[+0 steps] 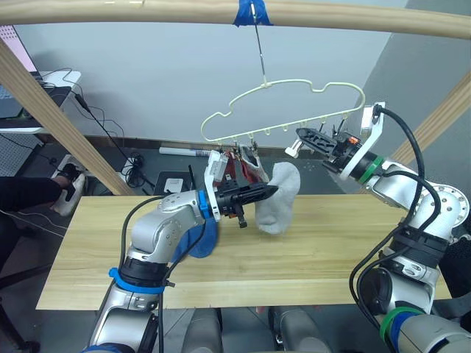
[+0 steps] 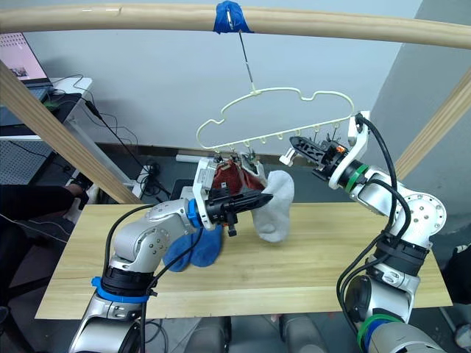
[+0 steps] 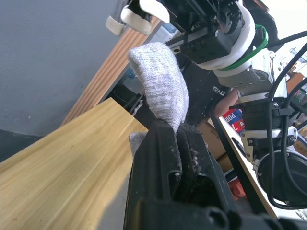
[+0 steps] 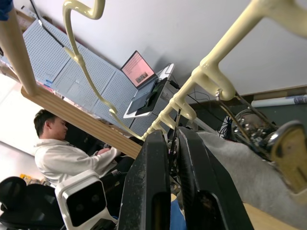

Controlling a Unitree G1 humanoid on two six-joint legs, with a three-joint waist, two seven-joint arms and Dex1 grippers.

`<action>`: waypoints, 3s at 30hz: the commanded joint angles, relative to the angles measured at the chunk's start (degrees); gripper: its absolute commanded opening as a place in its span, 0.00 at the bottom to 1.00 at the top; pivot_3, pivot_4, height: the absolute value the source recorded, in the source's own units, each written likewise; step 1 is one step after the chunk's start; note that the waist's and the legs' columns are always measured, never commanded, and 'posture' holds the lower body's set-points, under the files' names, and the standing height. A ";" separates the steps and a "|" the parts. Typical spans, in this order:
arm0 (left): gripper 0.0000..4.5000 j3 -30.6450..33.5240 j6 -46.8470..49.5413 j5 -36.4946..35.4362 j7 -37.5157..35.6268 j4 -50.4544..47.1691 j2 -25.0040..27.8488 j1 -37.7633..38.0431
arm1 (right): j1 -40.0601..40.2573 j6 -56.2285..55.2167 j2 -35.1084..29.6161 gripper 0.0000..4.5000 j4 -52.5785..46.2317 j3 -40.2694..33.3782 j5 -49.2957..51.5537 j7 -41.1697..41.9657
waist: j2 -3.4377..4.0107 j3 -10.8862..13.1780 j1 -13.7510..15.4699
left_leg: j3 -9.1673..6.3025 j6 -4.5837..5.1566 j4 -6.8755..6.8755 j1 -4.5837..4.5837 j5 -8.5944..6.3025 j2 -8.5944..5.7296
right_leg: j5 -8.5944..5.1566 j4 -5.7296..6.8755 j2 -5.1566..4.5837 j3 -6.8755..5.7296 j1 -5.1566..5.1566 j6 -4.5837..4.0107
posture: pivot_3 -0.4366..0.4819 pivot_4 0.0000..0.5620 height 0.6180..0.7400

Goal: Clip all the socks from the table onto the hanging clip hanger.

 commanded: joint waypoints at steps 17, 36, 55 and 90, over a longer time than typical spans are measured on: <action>0.00 2.78 -2.08 -0.97 -0.68 2.18 -1.75 -4.50 | 1.62 -3.89 -4.90 0.00 -1.81 5.98 11.06 -3.38 | 0.00 0.00 -0.04 | 0.02 0.00 -0.01 -0.05 0.00 0.00 | 0.00 -0.05 0.01 0.02 -0.02 0.00 | 0.42 0.35 1.00; 0.29 1.99 -5.27 1.72 -1.21 3.46 -1.38 -3.81 | 11.84 -8.20 -16.99 1.00 -12.50 9.52 10.01 -1.34 | 0.01 0.01 0.17 | 0.00 0.00 0.00 -0.16 0.00 0.01 | -0.01 -0.16 0.01 -0.04 -0.04 0.01 | 0.40 0.36 1.00; 1.00 9.73 -4.34 -0.87 -3.42 -10.68 14.27 8.31 | 26.27 -31.47 -14.36 0.86 -31.57 30.13 -28.08 -4.94 | 0.02 0.01 -1.34 | -0.03 -0.01 0.00 -0.11 0.00 0.06 | -0.02 -0.13 0.03 -0.03 -0.04 0.04 | 0.42 0.35 1.00; 1.00 14.43 -5.27 -7.82 4.46 -23.14 15.63 12.69 | 18.80 -50.61 7.17 0.71 -13.35 36.51 -59.49 -6.79 | 0.01 0.00 1.73 | -0.06 -0.03 0.01 -0.08 0.01 0.05 | 0.00 -0.05 -0.02 -0.10 -0.03 0.00 | 0.53 0.35 1.00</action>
